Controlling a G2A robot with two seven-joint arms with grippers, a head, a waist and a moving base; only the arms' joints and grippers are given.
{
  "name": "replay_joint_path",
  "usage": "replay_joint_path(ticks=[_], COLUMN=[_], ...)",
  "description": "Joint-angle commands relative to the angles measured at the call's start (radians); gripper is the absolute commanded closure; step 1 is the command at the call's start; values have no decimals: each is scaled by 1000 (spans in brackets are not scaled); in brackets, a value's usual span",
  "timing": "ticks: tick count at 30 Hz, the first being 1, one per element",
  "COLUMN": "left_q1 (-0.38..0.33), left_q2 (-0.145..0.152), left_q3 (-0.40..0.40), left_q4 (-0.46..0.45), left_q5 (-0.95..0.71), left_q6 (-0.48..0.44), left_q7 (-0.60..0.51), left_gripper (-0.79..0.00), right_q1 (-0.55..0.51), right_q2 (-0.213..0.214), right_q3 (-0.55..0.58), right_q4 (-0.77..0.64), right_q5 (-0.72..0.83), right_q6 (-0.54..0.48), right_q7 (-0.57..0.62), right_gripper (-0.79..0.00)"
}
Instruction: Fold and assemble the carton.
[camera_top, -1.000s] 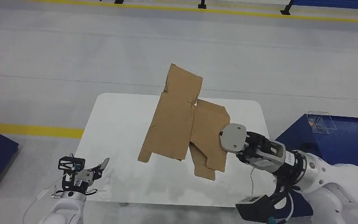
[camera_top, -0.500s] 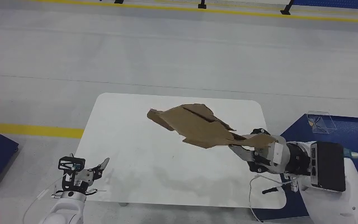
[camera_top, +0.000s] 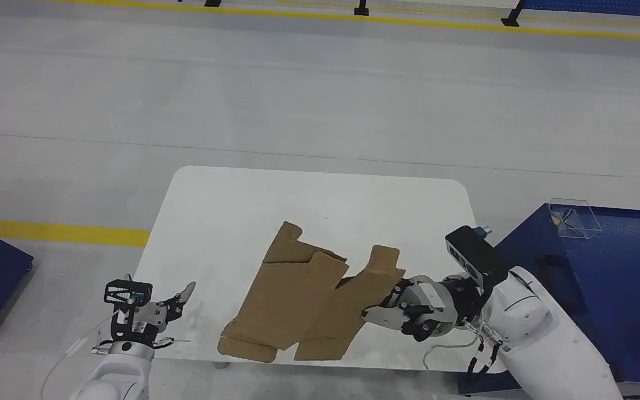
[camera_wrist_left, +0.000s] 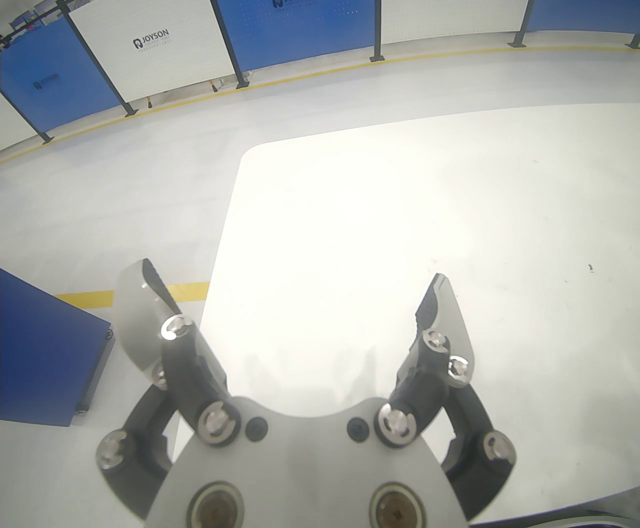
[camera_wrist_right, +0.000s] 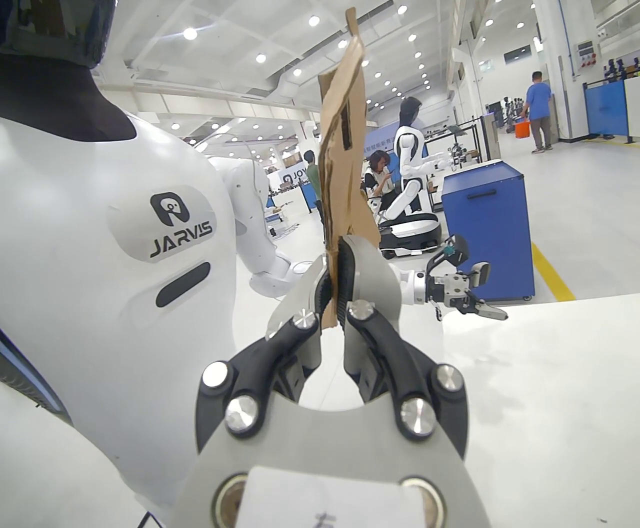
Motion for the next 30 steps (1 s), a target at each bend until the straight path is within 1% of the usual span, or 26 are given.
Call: replay_joint_path(ticks=[1, 6, 8, 9, 10, 12, 13, 15, 16, 17, 19, 20, 21, 22, 23, 24, 27, 28, 29, 30], left_q1=[0, 0, 0, 0, 0, 0, 0, 0, 0, 0, 0, 0, 0, 0, 0, 0, 0, 0, 0, 0], left_q2=[0, 0, 0, 0, 0, 0, 0, 0, 0, 0, 0, 0, 0, 0, 0, 0, 0, 0, 0, 0], left_q3=[0, 0, 0, 0, 0, 0, 0, 0, 0, 0, 0, 0, 0, 0, 0, 0, 0, 0, 0, 0], left_q4=[0, 0, 0, 0, 0, 0, 0, 0, 0, 0, 0, 0, 0, 0, 0, 0, 0, 0, 0, 0], left_q5=[0, 0, 0, 0, 0, 0, 0, 0, 0, 0, 0, 0, 0, 0, 0, 0, 0, 0, 0, 0], left_q6=[0, 0, 0, 0, 0, 0, 0, 0, 0, 0, 0, 0, 0, 0, 0, 0, 0, 0, 0, 0], left_q7=[0, 0, 0, 0, 0, 0, 0, 0, 0, 0, 0, 0, 0, 0, 0, 0, 0, 0, 0, 0], left_gripper=[-785, -785, -785, -785, -785, -785, -785, -785, -785, -785, -785, -785, -785, -785, -785, -785, -785, -785, -785, -785], right_q1=[0, 0, -11, -6, -10, -24, -31, -43, -53, -65, -91, -106, -120, -136, -152, -161, -203, -219, -232, -236], right_q2=[0, 0, -3, -2, -2, -1, 0, 1, 0, -1, -6, -9, -12, -15, -17, -19, -26, -27, -27, -26], right_q3=[0, 0, -10, -6, -12, -36, -50, -70, -81, -94, -91, -90, -86, -90, -101, -103, -143, -160, -180, -182], right_q4=[0, 0, -24, -31, -39, -71, -90, -125, -137, -147, -127, -116, -101, -89, -87, -85, -99, -100, -97, -87], right_q5=[-2, -2, 67, 99, 172, 392, 519, 796, 951, 1120, 1406, 1523, 1607, 1673, 1729, 1772, 1919, 1959, 2005, 2047], right_q6=[0, 0, 29, 37, 43, 55, 69, 124, 182, 278, 465, 567, 643, 723, 818, 883, 1125, 1204, 1309, 1380], right_q7=[-5, -5, -45, -43, -53, -57, -39, 39, 91, 159, 308, 368, 418, 441, 443, 454, 414, 390, 336, 292], right_gripper=[0, 0, 0, 0, 0, 0, 0, 0, 0, 0, 0, 0, 0, 0, 0, 0, 0, 0, 0, 0])
